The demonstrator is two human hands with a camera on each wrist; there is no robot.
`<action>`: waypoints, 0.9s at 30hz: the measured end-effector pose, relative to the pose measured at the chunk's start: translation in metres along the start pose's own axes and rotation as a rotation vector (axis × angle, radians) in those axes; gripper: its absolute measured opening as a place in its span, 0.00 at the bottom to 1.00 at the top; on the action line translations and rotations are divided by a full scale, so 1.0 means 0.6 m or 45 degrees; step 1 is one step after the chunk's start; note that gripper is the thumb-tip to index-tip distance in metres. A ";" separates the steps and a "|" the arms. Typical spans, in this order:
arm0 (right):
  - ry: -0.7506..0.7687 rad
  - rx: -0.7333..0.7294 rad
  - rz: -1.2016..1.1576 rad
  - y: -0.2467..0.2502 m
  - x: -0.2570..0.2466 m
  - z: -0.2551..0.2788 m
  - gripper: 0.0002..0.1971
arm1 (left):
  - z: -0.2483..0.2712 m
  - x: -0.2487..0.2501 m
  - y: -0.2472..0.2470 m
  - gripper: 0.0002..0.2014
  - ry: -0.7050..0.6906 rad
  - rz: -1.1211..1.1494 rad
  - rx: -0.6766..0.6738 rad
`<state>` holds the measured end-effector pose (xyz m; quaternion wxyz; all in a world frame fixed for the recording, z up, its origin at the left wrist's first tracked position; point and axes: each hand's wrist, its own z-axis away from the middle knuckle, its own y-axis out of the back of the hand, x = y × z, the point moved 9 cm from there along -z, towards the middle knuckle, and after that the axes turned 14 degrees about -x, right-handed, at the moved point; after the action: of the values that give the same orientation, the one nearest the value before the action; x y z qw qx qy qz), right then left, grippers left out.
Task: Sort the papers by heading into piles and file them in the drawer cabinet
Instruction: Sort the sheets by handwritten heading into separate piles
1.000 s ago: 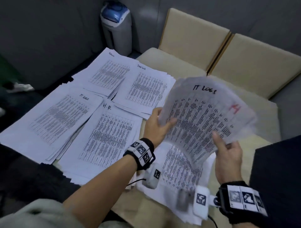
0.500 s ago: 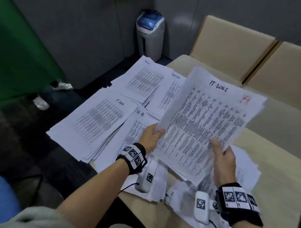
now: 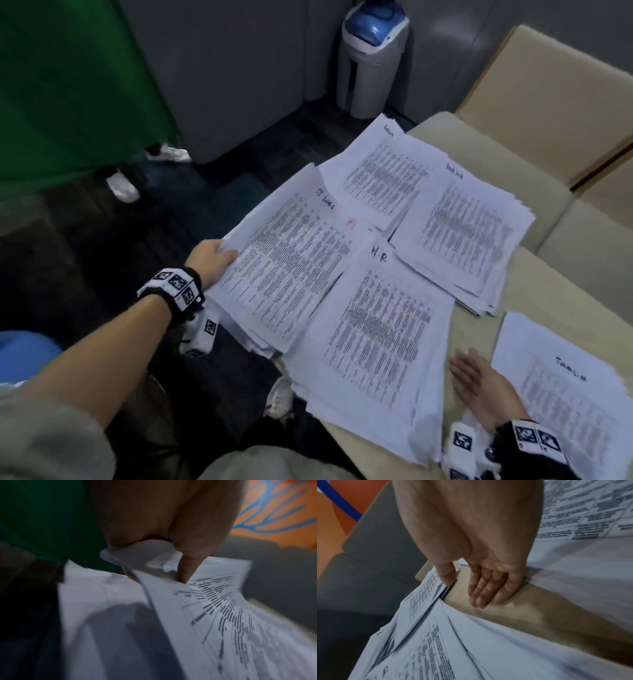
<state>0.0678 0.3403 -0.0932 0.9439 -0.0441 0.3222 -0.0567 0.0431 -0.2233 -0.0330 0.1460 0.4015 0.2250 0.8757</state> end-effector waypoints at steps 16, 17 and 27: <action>0.105 0.412 0.150 0.115 -0.028 0.077 0.10 | 0.023 0.265 -0.214 0.08 -0.530 -0.613 -0.137; 0.096 0.475 0.202 0.146 -0.018 0.086 0.11 | 0.048 0.298 -0.274 0.07 -0.602 -0.589 -0.277; -0.007 0.911 0.489 0.420 0.027 0.145 0.29 | 0.224 0.403 -0.740 0.15 -0.614 -0.726 -0.807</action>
<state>0.1540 0.5913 -0.0646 0.8940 0.3479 0.2820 0.0122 0.0261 0.2995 -0.0284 0.5429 0.4512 0.0082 0.7083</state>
